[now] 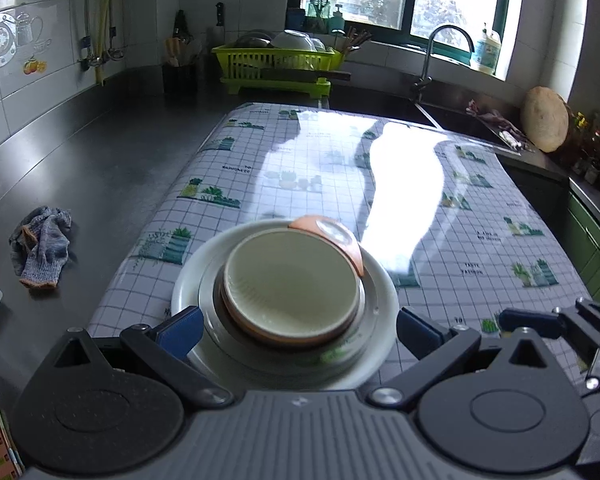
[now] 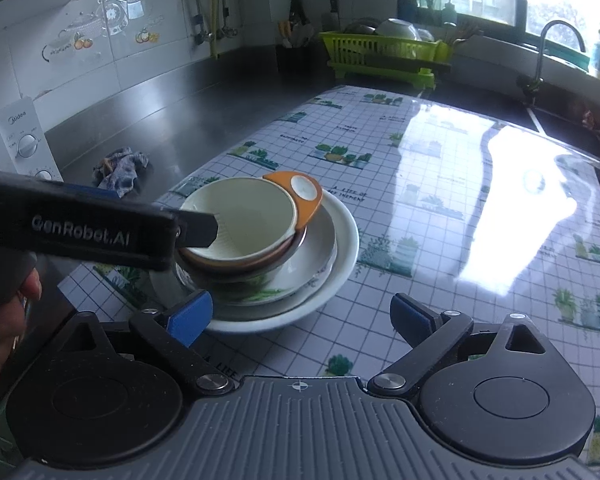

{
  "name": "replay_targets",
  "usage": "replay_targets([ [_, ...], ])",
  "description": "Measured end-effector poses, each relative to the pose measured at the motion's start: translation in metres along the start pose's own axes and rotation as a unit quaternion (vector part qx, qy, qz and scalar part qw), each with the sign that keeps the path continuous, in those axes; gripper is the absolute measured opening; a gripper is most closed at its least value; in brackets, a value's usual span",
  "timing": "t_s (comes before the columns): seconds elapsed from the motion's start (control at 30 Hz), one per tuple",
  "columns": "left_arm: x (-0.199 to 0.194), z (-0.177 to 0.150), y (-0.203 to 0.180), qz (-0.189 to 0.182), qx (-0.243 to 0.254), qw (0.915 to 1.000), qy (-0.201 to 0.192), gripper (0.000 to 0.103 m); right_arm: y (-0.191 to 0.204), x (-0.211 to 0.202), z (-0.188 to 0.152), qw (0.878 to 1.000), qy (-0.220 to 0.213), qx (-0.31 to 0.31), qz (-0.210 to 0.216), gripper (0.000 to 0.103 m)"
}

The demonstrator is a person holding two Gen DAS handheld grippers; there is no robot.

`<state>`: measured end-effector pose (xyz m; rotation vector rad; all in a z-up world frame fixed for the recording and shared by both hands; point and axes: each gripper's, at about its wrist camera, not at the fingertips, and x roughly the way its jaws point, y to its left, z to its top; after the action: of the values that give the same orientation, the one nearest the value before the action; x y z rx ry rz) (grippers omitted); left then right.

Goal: Organize plates and bowls

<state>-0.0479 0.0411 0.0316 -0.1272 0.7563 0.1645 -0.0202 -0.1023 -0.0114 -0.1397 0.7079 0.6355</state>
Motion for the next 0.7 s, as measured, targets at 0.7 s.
replay_targets([
  [0.7, -0.005, -0.024, -0.004, -0.003, 0.030, 0.9993, 0.021, 0.103, 0.001, -0.010, -0.017, 1.000, 0.011, 0.004, -0.009, 0.099],
])
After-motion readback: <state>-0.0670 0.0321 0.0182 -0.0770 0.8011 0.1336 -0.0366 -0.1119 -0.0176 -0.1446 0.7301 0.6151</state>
